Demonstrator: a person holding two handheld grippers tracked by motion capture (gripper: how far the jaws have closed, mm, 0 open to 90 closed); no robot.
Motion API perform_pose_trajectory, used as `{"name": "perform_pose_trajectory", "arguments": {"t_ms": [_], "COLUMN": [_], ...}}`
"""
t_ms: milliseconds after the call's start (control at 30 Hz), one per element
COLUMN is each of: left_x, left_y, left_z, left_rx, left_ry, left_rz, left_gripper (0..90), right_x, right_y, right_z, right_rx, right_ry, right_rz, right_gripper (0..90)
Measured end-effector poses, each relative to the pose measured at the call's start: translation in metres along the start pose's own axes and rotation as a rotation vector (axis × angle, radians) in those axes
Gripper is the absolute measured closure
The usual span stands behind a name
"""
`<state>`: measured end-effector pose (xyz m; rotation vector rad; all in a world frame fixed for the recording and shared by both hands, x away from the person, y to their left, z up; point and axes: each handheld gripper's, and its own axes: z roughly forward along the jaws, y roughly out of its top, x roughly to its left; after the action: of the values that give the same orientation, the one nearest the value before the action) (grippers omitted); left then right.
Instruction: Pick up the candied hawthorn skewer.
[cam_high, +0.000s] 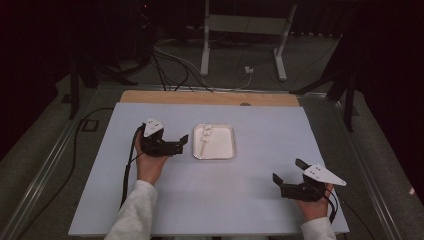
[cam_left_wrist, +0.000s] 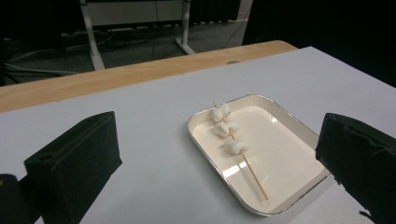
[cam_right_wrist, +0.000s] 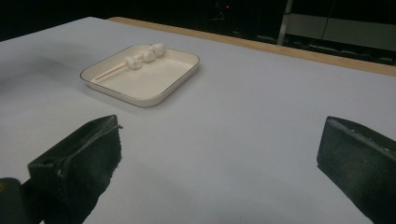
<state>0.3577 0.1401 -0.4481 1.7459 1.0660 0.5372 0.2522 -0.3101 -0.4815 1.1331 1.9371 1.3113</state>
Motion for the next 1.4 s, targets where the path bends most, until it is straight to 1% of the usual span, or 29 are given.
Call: {"name": "perform_pose_trajectory", "arguments": {"t_ms": [233,467,733,1300,1333,1400], "left_x": [-0.002,-0.007,-0.013,-0.019,-0.019,-0.02], "left_y": [-0.004,-0.005,-0.006,-0.016,-0.017,-0.018], "left_z": [0.016,0.028,0.041,0.062,0.064,0.066], "left_rx": [0.026,0.046,0.069,0.123,0.128,0.139], "left_ry": [-0.006,-0.02,-0.04,-0.076,-0.082,-0.092], "left_rz": [-0.008,-0.004,-0.003,-0.024,-0.023,-0.028], "left_gripper": [0.7,0.8,1.3,1.4,3.5,4.5], "right_x": [-0.001,0.0,-0.001,0.0,0.0,0.0], "right_y": [-0.001,-0.001,-0.001,-0.002,-0.002,-0.002], "right_z": [0.0,0.001,0.001,0.002,0.002,0.002], "right_rx": [0.004,0.006,0.007,0.014,0.014,0.015], "right_ry": [-0.003,-0.001,-0.001,0.001,0.001,0.001], "right_rz": [0.0,-0.001,-0.005,-0.006,-0.006,-0.007], "right_gripper": [0.0,0.0,0.0,0.0,0.0,0.0]}}
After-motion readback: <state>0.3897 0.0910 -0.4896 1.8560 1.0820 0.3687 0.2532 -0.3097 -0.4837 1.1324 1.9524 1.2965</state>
